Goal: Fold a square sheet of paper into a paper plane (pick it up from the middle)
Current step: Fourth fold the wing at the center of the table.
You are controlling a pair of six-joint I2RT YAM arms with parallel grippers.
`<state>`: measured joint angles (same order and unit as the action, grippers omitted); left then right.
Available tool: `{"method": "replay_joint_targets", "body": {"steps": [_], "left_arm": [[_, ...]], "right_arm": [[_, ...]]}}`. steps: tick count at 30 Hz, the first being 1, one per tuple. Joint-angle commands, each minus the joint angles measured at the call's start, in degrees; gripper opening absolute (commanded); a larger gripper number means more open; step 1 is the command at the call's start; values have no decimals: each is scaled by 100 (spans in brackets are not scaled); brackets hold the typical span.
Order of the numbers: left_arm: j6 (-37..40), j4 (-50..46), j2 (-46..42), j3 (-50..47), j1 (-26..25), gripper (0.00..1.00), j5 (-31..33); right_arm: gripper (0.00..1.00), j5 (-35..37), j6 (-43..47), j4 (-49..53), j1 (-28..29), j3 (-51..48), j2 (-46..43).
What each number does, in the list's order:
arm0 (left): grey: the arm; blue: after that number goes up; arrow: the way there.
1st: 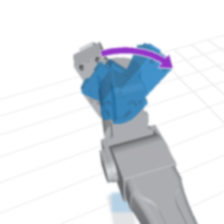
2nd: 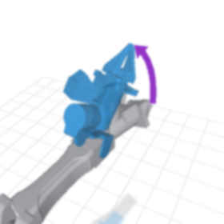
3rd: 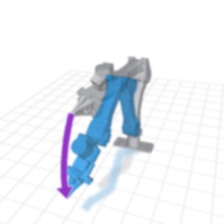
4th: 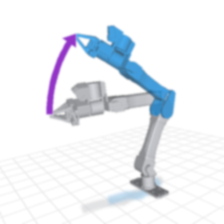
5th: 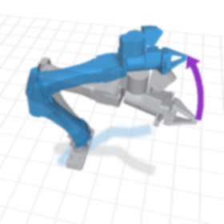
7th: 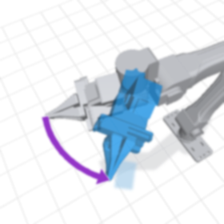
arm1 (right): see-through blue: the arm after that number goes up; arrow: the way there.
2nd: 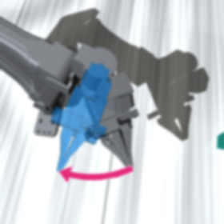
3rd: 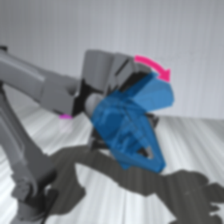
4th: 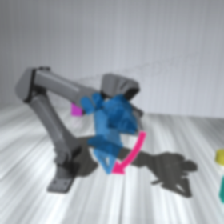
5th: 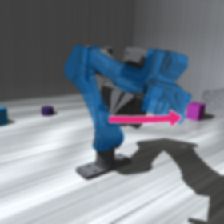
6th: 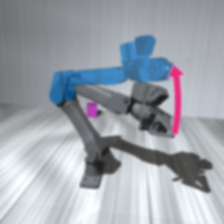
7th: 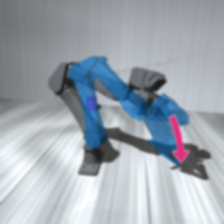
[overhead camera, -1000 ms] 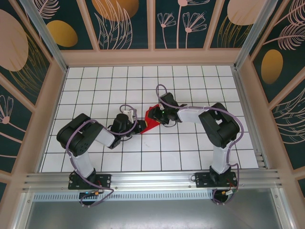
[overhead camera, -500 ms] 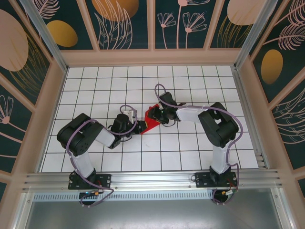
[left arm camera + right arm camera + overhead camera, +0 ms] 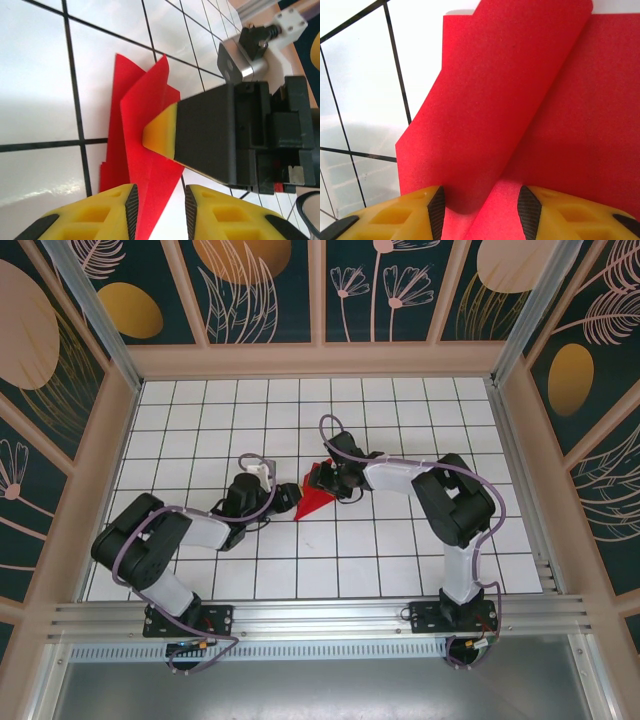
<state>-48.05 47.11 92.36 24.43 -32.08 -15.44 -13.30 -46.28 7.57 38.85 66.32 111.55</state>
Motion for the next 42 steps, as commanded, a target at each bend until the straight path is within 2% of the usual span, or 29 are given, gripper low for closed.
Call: {"method": "replay_joint_targets", "body": {"steps": [1, 9, 13, 20, 26, 33, 42], "left_arm": [[104, -253, -115, -28, 52, 32, 172], [-59, 402, 184, 98, 46, 32, -568], [-82, 509, 272, 133, 44, 33, -615], [-39, 307, 321, 319, 37, 32, -708], [112, -247, 304, 491, 35, 25, -744], [72, -141, 628, 615, -17, 15, -1135], [162, -337, 934, 780, -32, 14, -1168]], "right_arm": [[47, 568, -63, 795, 8, -138, 462], [42, 815, -93, 1116, 60, -59, 551], [38, 1016, -213, 1306, 61, -32, 571], [36, 1023, -311, 1341, 69, -42, 586], [37, 1004, -414, 1427, 48, -14, 660], [32, 978, -494, 1470, 36, -14, 696], [32, 943, -483, 1532, 8, 18, 711]]}}
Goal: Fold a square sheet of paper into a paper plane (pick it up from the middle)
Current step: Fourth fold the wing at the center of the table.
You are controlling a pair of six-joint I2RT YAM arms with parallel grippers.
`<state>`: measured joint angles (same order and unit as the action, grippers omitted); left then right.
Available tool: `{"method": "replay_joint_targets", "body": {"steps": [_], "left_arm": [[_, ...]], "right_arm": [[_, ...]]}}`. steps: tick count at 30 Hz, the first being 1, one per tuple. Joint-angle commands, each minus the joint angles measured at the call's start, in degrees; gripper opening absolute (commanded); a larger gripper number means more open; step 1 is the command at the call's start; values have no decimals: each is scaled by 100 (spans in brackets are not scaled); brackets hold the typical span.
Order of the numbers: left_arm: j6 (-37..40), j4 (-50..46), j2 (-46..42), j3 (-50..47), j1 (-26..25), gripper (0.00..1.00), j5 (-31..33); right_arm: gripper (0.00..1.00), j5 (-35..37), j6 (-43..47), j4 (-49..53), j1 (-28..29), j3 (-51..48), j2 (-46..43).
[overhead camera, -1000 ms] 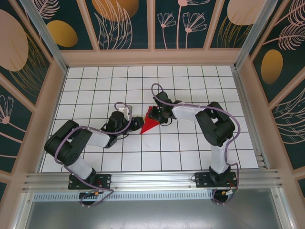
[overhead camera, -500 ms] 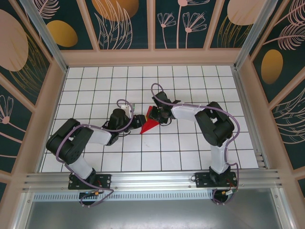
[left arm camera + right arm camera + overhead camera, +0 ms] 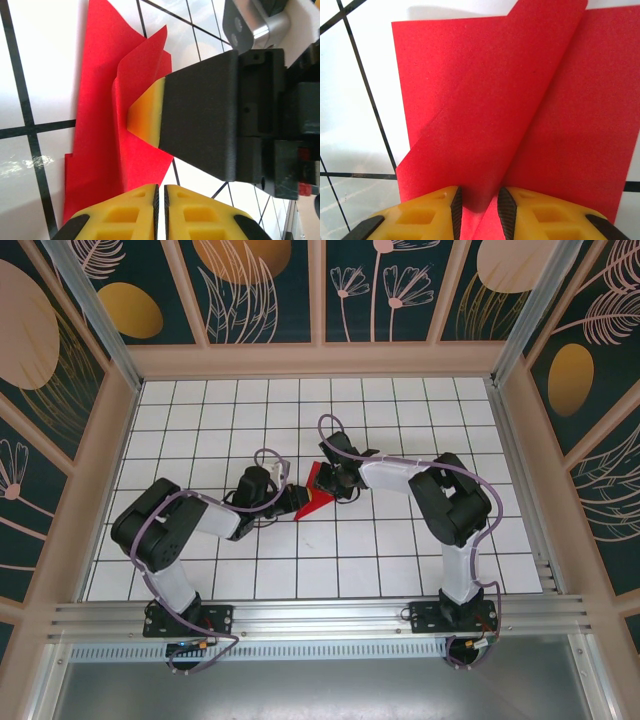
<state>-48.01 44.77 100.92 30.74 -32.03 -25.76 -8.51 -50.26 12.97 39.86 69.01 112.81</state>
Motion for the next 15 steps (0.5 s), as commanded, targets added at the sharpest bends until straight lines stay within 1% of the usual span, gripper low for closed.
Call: {"method": "replay_joint_targets", "body": {"steps": [1, 10, 15], "left_arm": [[169, -138, 93, 164, -39, 14, -132], [275, -329, 126, 221, -40, 14, -125], [420, -742, 55, 265, -40, 13, 313]], "right_arm": [[32, 460, -88, 997, -98, -249, 593], [33, 456, -129, 1124, -117, -134, 699], [34, 456, -138, 1142, -119, -142, 696]]}}
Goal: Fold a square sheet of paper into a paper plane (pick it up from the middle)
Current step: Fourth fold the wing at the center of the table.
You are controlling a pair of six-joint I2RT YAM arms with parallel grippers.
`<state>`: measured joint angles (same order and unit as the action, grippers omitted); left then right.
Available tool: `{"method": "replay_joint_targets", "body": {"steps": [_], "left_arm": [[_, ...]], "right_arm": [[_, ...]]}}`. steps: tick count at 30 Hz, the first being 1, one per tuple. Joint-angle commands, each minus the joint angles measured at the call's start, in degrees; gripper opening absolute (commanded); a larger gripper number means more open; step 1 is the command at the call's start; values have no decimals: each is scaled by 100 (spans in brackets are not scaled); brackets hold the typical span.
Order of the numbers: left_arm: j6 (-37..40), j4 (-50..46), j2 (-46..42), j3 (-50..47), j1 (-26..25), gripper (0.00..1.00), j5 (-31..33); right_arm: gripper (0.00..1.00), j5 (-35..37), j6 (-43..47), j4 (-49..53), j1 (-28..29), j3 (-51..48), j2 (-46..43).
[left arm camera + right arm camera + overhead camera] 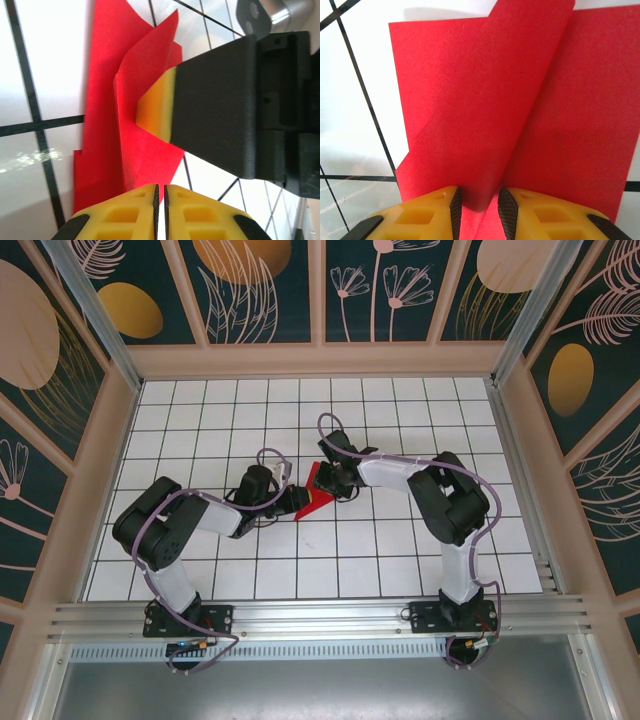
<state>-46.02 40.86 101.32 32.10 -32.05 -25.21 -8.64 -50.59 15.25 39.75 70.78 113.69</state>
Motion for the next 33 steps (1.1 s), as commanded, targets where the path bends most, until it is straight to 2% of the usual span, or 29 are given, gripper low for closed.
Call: {"method": "replay_joint_targets", "body": {"steps": [1, 8, 19, 33], "left_arm": [[253, -438, 1, 151, -38, 13, 357], [304, -588, 25, 218, -38, 11, 580], [320, -714, 190, 314, -38, 9, 579], [422, -999, 250, 385, -33, 3, 676]], "right_arm": [[34, 457, -103, 919, -107, -320, 604], [37, 442, -92, 901, -108, -337, 610], [40, 469, -45, 935, -108, -339, 705], [37, 530, -96, 1085, -110, -276, 905]]}}
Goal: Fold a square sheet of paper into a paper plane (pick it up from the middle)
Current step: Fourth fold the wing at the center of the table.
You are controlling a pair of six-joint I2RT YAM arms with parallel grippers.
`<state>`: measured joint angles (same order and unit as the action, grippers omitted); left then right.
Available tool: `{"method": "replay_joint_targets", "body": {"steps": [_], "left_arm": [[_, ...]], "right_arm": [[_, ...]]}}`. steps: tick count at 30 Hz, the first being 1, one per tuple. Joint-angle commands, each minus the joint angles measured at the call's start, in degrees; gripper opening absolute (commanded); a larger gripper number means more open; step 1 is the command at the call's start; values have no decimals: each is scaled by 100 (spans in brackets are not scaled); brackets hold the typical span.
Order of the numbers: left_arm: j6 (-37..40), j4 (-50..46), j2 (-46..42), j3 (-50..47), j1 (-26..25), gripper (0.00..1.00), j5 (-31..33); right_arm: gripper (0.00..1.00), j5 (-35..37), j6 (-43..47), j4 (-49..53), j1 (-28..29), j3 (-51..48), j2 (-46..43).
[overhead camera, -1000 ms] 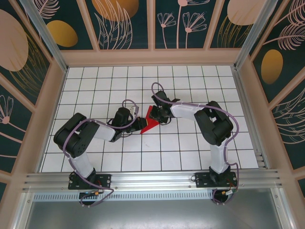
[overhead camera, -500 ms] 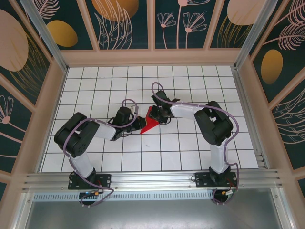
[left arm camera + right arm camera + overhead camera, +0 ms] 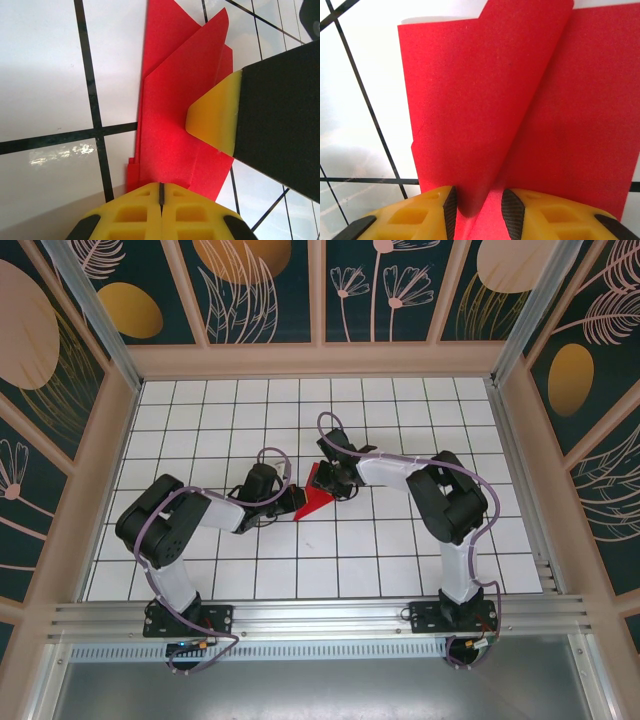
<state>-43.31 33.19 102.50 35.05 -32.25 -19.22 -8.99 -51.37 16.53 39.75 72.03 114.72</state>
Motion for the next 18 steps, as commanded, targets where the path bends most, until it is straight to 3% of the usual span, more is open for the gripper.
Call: {"method": "replay_joint_targets", "body": {"steps": [1, 18], "left_arm": [[152, -242, 133, 98, -18, 3, 85], [303, -875, 209, 238, -18, 1, 434]], "right_arm": [[37, 557, -9, 948, -105, -400, 809], [39, 444, 152, 1021, -90, -166, 948]]}}
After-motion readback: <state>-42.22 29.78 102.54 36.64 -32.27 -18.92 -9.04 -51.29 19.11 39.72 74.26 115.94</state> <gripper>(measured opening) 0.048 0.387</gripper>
